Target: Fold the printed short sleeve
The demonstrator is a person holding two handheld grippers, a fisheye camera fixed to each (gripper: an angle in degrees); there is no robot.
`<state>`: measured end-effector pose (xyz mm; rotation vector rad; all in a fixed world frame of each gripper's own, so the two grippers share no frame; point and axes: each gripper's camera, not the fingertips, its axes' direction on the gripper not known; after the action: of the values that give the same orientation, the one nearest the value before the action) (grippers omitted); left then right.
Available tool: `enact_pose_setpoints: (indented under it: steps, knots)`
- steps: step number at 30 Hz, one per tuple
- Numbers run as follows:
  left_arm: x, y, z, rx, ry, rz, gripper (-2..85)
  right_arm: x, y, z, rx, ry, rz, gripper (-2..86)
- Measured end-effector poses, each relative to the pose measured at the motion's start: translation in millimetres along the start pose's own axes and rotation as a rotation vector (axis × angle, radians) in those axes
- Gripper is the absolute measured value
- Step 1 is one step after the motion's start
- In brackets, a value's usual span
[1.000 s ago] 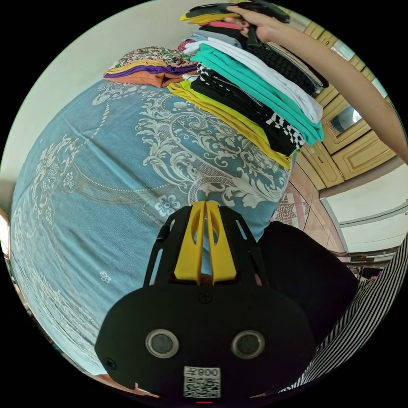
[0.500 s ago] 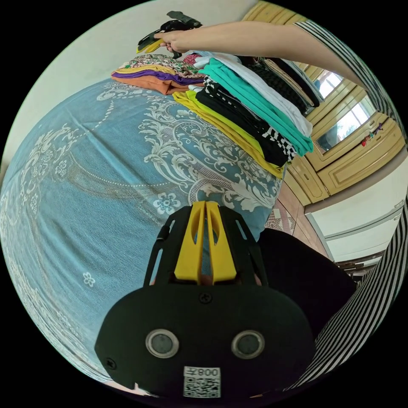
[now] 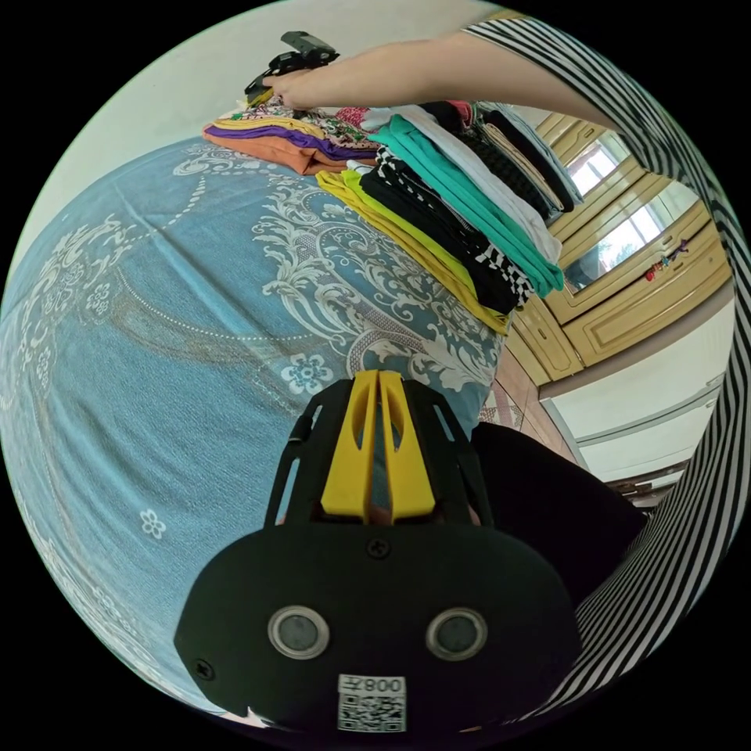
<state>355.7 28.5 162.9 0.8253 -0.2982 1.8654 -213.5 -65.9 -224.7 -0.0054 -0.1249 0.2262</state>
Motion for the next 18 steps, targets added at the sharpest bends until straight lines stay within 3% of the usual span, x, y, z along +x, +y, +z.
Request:
enact_pose_setpoints:
  steps: [6,10,14,18]
  knots:
    - [12.3,-44.9,-44.2,-0.01,0.029,-0.018,0.1,10.6,29.3,-34.7,0.076,-0.177,0.099,1.5]
    - [12.9,-79.0,-96.0,-0.003,0.095,-0.083,0.1,10.9,63.9,-80.9,0.15,-0.414,0.143,1.3]
    - [12.6,-97.4,-180.7,0.099,0.107,-0.155,0.1,-25.0,118.1,-145.6,0.196,-0.675,0.042,1.2]
    - [11.2,-98.8,-262.5,0.194,0.101,-0.246,0.2,-74.3,175.4,-212.3,0.197,-0.804,-0.102,1.1]
